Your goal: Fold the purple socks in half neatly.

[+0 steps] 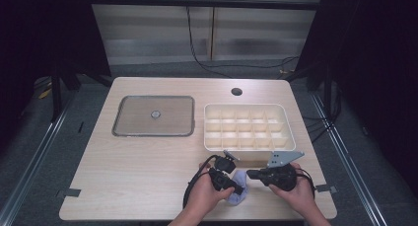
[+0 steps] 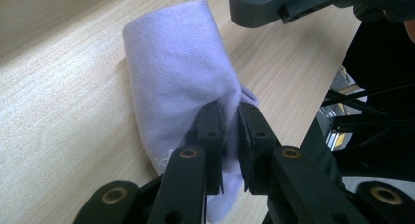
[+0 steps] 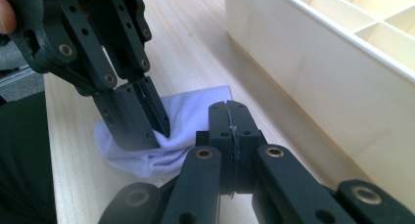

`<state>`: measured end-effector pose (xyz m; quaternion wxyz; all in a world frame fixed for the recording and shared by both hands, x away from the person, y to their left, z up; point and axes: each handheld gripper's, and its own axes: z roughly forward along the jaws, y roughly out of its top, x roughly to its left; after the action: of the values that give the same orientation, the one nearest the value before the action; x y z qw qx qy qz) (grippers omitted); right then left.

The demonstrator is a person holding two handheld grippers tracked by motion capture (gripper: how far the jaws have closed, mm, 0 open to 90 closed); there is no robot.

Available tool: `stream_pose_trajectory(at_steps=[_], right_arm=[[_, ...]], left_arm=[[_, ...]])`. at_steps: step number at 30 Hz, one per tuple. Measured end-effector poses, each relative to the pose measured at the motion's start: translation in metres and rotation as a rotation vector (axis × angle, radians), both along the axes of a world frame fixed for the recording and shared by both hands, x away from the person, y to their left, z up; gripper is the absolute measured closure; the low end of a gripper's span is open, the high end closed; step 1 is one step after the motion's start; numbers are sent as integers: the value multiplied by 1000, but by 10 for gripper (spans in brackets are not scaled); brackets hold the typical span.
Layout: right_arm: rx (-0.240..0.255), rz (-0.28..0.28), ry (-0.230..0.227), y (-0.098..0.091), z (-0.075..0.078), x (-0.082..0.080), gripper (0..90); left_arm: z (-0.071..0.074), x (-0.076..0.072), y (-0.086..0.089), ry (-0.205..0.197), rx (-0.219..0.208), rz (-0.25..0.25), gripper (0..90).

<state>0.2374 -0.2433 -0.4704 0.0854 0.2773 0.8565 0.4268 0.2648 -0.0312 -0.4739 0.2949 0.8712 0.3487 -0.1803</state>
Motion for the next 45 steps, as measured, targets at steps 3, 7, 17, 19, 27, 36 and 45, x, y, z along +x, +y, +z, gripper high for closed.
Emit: stream_pose_trajectory(at_steps=[3,7,17,19,27,36,45], right_arm=[[1,2,-2,3,1,1,900],[-2,6,-2,7,2,3,900],[7,26,3,17,3,6,896],[7,29,5,20,2,7,896],[-43,14,33,27,-14,11,900],[-40,0,38,23,-21,9,900],[-17,0,43,21,-23,10,900]], left_arm=[[0,0,0,-2,-2,4,812],[0,-1,-1,-2,-1,8,812],[0,-1,-1,0,4,13,814],[0,-1,-1,0,4,13,814],[1,-1,-2,-12,15,8,816],[1,-3,-3,-26,16,6,810],[3,-3,-3,-22,9,-10,773]])
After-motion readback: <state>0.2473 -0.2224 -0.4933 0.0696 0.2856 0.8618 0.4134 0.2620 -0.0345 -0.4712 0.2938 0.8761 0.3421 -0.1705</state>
